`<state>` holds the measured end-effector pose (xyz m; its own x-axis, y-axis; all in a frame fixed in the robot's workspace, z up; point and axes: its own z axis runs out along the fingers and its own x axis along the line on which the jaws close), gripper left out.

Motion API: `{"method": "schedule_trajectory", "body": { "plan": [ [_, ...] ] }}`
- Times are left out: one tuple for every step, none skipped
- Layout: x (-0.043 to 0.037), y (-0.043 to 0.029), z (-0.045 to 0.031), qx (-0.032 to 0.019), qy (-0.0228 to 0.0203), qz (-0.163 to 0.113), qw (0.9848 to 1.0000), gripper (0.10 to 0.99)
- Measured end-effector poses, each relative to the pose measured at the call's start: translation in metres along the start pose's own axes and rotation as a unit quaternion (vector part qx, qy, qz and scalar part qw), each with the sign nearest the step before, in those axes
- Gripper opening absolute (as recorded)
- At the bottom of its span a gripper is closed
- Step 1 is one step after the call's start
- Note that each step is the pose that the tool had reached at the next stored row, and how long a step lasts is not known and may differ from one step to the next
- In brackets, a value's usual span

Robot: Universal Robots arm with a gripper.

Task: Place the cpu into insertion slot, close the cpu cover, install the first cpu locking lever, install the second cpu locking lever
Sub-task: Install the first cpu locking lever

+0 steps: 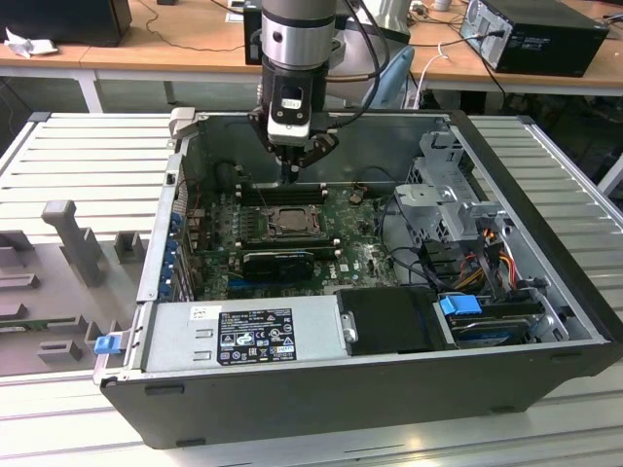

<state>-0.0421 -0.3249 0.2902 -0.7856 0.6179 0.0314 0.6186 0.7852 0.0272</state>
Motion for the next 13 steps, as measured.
{"method": "schedule_trajectory", "body": {
  "plan": [
    [0.0000,0.0000,0.0000,0.0001,0.0000,-0.002,1.0000,0.106],
    [0.0000,0.0000,0.0000,0.0001,0.0001,-0.003,1.0000,0.106],
    [0.0000,0.0000,0.0000,0.0002,0.0001,-0.005,1.0000,0.106],
    [0.0000,0.0000,0.0000,0.0002,0.0002,-0.006,1.0000,0.106],
    [0.0000,0.0000,0.0000,0.0003,0.0002,-0.008,1.0000,0.106],
    [0.0000,0.0000,0.0000,0.0003,0.0003,-0.009,1.0000,0.106],
    [0.0000,0.0000,0.0000,0.0003,0.0003,-0.010,0.9999,0.106],
    [0.0000,0.0000,0.0000,0.0004,0.0003,-0.012,0.9999,0.106],
    [0.0000,0.0000,0.0000,0.0004,0.0003,-0.013,0.9999,0.106],
    [-0.0001,0.0001,0.0002,0.0007,0.0000,-0.016,0.9999,0.106],
    [-0.0003,0.0002,0.0004,0.0009,-0.0002,-0.019,0.9998,0.106],
    [-0.0004,0.0003,0.0005,0.0012,-0.0003,-0.026,0.9997,0.106],
    [-0.0005,0.0004,0.0007,0.0014,-0.0002,-0.032,0.9995,0.106]
  ]
}}
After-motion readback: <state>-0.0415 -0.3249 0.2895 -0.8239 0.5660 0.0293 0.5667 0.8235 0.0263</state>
